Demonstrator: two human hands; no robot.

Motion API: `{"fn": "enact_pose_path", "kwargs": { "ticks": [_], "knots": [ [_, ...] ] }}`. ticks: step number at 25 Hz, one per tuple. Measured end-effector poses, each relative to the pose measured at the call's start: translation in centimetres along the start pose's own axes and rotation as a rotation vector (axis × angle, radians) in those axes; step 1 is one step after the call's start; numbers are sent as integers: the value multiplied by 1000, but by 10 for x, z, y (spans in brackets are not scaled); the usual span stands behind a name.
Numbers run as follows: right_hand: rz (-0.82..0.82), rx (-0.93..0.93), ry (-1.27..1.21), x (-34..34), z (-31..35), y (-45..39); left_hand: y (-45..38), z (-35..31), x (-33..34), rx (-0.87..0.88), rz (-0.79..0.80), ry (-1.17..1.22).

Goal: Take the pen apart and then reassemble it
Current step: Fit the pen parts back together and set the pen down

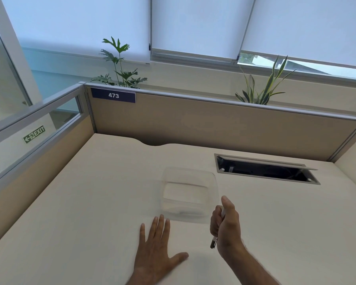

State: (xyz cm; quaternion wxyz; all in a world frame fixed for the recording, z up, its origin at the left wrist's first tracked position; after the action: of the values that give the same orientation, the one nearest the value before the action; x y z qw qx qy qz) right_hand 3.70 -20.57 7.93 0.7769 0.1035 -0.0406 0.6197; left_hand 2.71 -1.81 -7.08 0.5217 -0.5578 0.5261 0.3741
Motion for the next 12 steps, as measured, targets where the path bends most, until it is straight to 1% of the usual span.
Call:
{"fn": "enact_pose_path", "kwargs": {
  "ticks": [7,12],
  "knots": [
    [25,-25,17,2,1,2,1,1,3,6,-35,-11],
    [36,-22,-32,3,1,3,0,0,2,8,-56,-15]
  ]
}}
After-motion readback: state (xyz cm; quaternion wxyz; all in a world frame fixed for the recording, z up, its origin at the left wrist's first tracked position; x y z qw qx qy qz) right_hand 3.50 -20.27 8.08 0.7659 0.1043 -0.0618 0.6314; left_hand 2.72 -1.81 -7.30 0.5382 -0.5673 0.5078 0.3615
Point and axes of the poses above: each hand's wrist, its own y-axis away from the middle knuckle, its own x-axis out of the palm, z = x × y, the point moved 4 cm from there along -y, towards the middle knuckle, and after that the axes turned 1 degree about -y, right-handed, at the moved point
